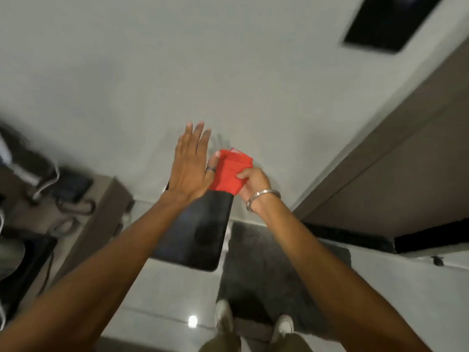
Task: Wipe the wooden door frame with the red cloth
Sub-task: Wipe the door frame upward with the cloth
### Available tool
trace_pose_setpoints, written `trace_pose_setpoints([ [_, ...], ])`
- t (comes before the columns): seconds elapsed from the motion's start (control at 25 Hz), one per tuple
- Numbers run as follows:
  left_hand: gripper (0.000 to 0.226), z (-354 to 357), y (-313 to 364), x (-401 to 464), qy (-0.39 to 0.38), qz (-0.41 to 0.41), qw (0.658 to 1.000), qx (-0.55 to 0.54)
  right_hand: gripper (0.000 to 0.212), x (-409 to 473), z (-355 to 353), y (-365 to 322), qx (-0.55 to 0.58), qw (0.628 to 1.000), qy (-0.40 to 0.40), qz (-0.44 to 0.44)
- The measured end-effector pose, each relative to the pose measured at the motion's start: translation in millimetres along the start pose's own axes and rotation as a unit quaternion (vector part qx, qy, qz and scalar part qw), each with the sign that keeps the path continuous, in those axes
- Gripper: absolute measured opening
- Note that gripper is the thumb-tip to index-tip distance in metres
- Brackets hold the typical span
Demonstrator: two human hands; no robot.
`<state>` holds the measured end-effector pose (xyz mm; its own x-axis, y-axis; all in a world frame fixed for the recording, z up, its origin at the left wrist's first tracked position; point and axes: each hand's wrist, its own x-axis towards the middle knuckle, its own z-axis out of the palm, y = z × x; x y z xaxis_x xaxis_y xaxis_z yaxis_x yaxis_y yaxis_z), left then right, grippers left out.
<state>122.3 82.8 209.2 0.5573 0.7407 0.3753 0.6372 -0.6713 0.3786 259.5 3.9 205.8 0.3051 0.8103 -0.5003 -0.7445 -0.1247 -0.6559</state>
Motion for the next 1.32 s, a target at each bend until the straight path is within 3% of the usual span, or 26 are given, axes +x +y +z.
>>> trace_pose_setpoints([
  [0.08, 0.061, -35, 47, 55, 0.070, 0.090, 0.993, 0.004, 0.065, -42, 8, -73, 0.137, 0.986, -0.053, -0.082],
  [0.16, 0.062, -68, 101, 102, 0.141, 0.173, 0.975, 0.005, 0.060, -83, 15, -140, 0.205, 0.960, -0.080, -0.172],
  [0.32, 0.063, -130, 208, 165, 0.233, 0.273, 0.933, 0.003, 0.055, -165, 20, -245, 0.198, 0.904, -0.077, -0.370],
  [0.44, 0.064, -165, 267, 205, 0.268, 0.321, 0.908, 0.013, 0.055, -218, 21, -305, 0.141, 0.816, -0.011, -0.560],
  [0.52, 0.065, -185, 304, 229, 0.293, 0.342, 0.893, 0.029, 0.056, -238, 19, -350, 0.042, 0.717, 0.074, -0.691],
  [0.56, 0.066, -192, 318, 240, 0.301, 0.344, 0.888, 0.037, 0.058, -240, 16, -372, -0.051, 0.649, 0.131, -0.748],
  [0.64, 0.065, -204, 345, 260, 0.318, 0.345, 0.882, 0.042, 0.060, -227, -1, -416, -0.311, 0.432, 0.255, -0.807],
  [0.68, 0.064, -205, 352, 268, 0.323, 0.339, 0.883, 0.039, 0.062, -211, -12, -429, -0.435, 0.337, 0.287, -0.784],
  [0.72, 0.063, -207, 360, 275, 0.329, 0.335, 0.882, 0.038, 0.068, -196, -22, -438, -0.530, 0.277, 0.307, -0.741],
  [0.76, 0.063, -207, 364, 281, 0.333, 0.331, 0.882, 0.037, 0.075, -180, -30, -438, -0.589, 0.263, 0.310, -0.698],
  [0.84, 0.063, -207, 369, 293, 0.329, 0.336, 0.882, 0.042, 0.080, -159, -36, -433, -0.600, 0.301, 0.309, -0.674],
  [0.96, 0.064, -217, 372, 311, 0.345, 0.334, 0.875, 0.061, 0.070, -152, -13, -435, -0.533, 0.331, 0.343, -0.699],
  [1.08, 0.065, -235, 374, 329, 0.379, 0.323, 0.865, 0.062, 0.065, -154, 14, -454, -0.435, 0.388, 0.422, -0.695],
  [1.12, 0.065, -241, 375, 334, 0.390, 0.319, 0.862, 0.060, 0.064, -154, 19, -457, -0.435, 0.371, 0.447, -0.688],
  [1.16, 0.066, -247, 377, 340, 0.399, 0.316, 0.859, 0.058, 0.063, -152, 20, -459, -0.461, 0.328, 0.456, -0.687],
  [1.24, 0.066, -252, 381, 349, 0.409, 0.325, 0.850, 0.063, 0.062, -149, 13, -468, -0.501, 0.264, 0.422, -0.708],
  [1.32, 0.066, -252, 387, 358, 0.414, 0.333, 0.844, 0.068, 0.062, -145, 10, -473, -0.490, 0.260, 0.414, -0.722],
])
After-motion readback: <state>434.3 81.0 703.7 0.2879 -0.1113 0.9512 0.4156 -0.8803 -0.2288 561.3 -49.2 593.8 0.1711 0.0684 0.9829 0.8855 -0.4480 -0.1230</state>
